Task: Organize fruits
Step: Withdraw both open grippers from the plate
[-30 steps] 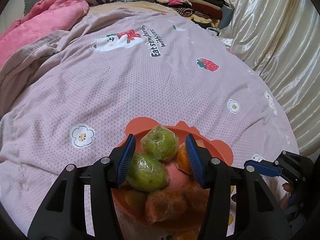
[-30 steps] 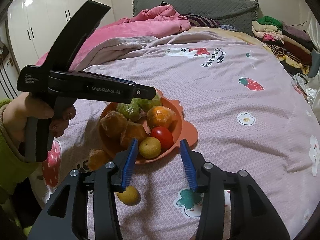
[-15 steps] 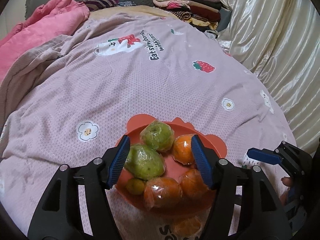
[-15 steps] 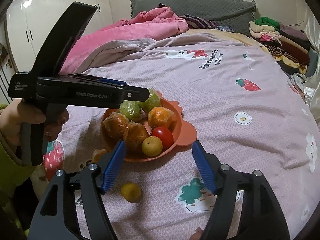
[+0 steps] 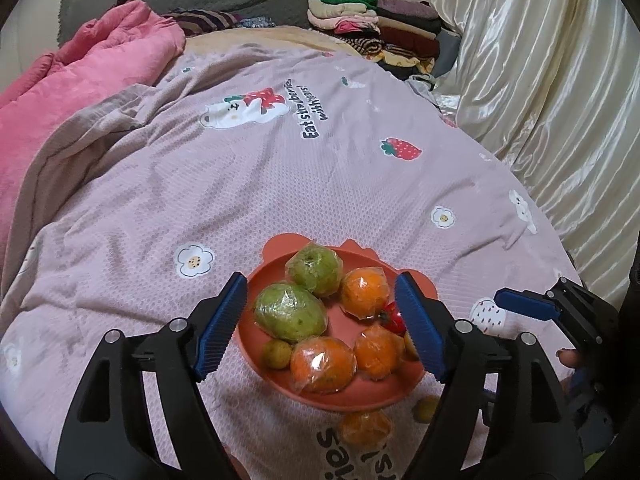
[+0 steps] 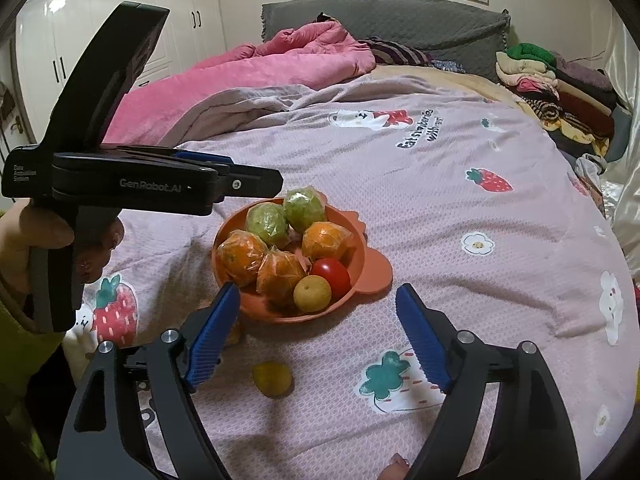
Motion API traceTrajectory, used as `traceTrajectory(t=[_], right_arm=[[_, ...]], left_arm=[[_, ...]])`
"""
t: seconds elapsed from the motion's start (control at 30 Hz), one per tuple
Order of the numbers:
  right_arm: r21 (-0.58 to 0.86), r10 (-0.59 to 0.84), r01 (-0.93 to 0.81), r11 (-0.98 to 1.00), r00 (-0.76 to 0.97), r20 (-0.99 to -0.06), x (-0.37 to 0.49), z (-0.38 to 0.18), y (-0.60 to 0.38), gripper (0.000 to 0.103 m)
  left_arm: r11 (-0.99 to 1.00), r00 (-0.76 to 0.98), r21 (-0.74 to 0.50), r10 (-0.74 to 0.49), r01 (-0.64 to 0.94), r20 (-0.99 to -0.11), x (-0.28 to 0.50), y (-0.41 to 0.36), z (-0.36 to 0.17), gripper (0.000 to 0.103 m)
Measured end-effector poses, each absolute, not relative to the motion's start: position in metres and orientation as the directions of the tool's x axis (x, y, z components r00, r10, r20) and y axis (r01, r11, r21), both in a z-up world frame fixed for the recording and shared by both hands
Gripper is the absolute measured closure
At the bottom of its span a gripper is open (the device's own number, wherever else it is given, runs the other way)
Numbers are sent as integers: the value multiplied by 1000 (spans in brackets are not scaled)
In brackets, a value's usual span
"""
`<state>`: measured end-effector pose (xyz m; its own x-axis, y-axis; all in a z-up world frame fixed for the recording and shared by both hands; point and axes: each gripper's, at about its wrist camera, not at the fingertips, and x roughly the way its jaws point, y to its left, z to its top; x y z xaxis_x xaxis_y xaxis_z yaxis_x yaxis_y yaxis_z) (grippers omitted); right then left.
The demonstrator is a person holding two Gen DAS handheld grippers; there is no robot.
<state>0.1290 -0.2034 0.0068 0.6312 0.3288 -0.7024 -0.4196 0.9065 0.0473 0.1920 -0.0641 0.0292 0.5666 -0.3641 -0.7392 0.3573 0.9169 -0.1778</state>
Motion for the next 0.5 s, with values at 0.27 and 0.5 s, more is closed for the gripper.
traceTrajectory(t=[0.27,0.5], right_arm=[[35,318,-412,911,644,-696,123,12,-203,15],[21,302,-398,917,658,-690,118,18,-204,11]], left_arm=[[919,580,-177,-364,354,-729,182,-60,37,26],[921,598,-185,-366,343,-713,172,-53,48,15]])
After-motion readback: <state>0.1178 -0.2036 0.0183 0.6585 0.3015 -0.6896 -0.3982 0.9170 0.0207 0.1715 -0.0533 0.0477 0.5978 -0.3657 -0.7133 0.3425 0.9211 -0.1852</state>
